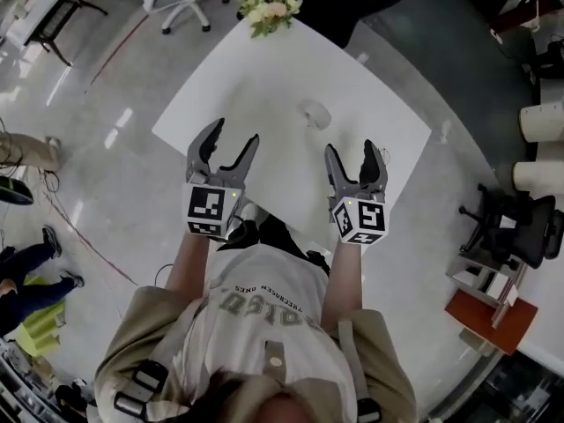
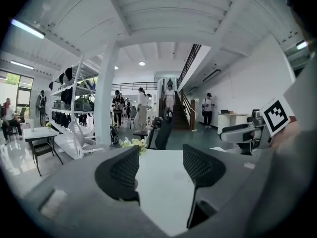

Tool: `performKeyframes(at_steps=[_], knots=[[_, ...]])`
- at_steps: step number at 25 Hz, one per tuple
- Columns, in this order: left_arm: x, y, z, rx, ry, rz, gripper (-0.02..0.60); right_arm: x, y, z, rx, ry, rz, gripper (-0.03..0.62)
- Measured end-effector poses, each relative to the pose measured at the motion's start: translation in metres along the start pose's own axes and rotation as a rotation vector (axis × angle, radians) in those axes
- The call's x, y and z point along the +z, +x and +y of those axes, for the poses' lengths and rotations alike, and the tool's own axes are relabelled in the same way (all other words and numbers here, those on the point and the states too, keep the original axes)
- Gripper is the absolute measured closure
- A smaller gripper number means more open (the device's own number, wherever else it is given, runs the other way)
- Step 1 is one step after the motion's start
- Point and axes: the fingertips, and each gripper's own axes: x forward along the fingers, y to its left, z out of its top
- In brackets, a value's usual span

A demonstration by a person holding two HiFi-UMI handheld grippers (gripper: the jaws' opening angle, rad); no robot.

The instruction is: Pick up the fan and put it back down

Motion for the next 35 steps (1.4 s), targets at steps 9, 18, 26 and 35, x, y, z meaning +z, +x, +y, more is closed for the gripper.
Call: performKeyframes(at_steps=[9,18,26,35], knots=[[0.026,-0.005,-0.023,-0.046,0.052,-0.065,0.403,0.028,-0.038,0.002,-0.045,-0.033,-0.065,0.426],[0.035,-0.018,-0.022,-0.020,0.058,-0.102,0.557,0.038,-0.056,0.002,-0.069,-0.074,-0.093,0.530],[0.037,-0.019,-0.025,-0.028,0.046,-0.101,0.569,0.049,-0.064,0.000,-0.069,-0.104,-0.110,0.592],[0.040,-0.019,-0.029,-0.018,0.057,-0.115,0.569,0.055,-0.068,-0.003,-0.078,-0.102,-0.120,0.592]])
